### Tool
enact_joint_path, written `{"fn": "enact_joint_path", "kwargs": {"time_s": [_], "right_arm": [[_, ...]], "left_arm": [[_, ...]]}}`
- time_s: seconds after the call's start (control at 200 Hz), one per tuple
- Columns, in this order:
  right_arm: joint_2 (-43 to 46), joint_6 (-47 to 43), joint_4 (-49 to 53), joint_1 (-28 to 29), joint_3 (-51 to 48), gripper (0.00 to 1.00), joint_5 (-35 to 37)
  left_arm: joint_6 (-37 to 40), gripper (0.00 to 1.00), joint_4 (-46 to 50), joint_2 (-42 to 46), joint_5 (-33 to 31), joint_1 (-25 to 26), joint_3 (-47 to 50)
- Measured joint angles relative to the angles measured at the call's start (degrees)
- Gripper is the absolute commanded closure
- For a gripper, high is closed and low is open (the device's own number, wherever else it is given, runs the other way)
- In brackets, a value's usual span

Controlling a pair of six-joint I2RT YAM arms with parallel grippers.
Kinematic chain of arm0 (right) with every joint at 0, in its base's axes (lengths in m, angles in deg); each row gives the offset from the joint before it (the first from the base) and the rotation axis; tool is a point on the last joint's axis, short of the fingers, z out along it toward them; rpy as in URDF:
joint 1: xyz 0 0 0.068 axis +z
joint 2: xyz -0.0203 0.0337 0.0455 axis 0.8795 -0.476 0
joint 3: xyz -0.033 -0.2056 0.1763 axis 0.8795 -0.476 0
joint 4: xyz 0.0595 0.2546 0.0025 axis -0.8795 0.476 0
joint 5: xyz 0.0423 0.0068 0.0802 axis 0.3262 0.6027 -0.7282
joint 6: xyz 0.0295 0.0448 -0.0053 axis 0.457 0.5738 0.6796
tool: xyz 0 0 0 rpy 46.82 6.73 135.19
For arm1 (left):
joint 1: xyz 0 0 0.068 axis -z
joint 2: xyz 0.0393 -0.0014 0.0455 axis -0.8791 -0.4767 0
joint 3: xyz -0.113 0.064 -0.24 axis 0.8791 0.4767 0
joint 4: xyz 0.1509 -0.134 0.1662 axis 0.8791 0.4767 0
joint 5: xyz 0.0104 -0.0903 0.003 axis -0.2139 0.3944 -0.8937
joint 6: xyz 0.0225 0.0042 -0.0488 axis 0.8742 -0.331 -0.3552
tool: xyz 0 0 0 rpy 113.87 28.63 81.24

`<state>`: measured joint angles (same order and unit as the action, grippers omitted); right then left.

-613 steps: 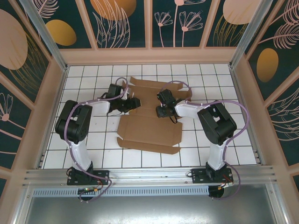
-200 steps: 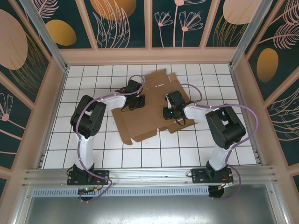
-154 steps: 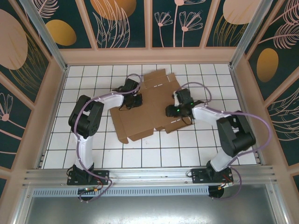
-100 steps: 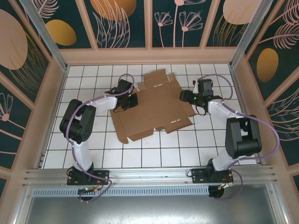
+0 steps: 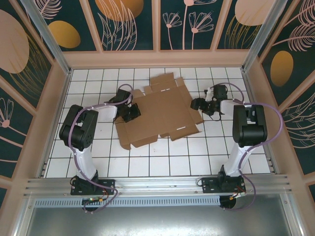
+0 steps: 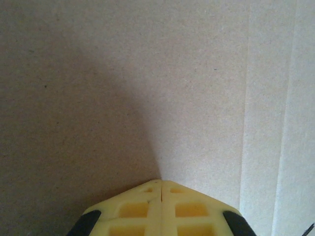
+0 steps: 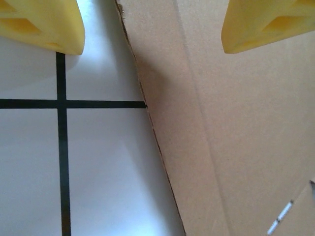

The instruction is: Fold the paper box

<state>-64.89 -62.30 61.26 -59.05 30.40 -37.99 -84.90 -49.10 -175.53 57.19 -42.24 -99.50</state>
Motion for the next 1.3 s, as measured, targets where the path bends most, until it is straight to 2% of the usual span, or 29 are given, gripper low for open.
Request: {"fn": "enact_joint_path", "kwargs": {"time_s": [0.12,0.21,0.36,0.435,0.57,0.766,0.831,0.991,1.061,1.296], "right_arm": [[-0.79,-0.63,-0.46,-0.35,0.2,0.32,-2.43],[-1.97,-0.79,-1.68,0.09,0.52,0.36,-7.13],[-5.05,-1.95,-1.81,3.1,3.02,0.4,-13.29],[-5.88,-2.45,-1.77,4.22,3.76,0.45,-13.62],[-6.12,-2.4,-1.4,4.35,3.65,0.58,-13.05],[-4.52,-1.27,-1.33,4.39,1.25,0.86,-9.68],[-4.0,-1.14,-0.5,4.42,0.96,0.93,-8.59],[-3.28,-1.2,0.61,5.11,0.98,0.96,-7.43],[-2.34,-1.18,1.51,5.55,0.98,1.0,-6.73],[3.52,-1.46,6.21,7.67,2.75,0.99,-3.21]], "left_arm": [[1.46,1.0,0.5,-1.62,-0.04,-0.83,-2.25],[2.14,1.0,0.66,-2.16,0.07,-0.92,-2.95],[2.97,1.0,0.9,-2.47,-0.02,-1.03,-3.45],[3.58,1.0,1.29,-2.51,-0.7,-1.14,-3.78],[4.11,1.0,1.29,-2.51,-1.11,-1.73,-3.85],[4.15,1.0,1.16,-2.49,-1.51,-1.84,-3.82],[4.04,1.0,0.72,-2.38,-1.38,-1.95,-3.56],[3.54,1.0,-0.96,-1.57,-1.64,-2.23,-1.95],[3.5,1.0,-1.2,-1.38,-1.79,-2.32,-1.66],[2.62,1.0,-1.9,-0.74,-1.97,-2.38,-0.7]]}}
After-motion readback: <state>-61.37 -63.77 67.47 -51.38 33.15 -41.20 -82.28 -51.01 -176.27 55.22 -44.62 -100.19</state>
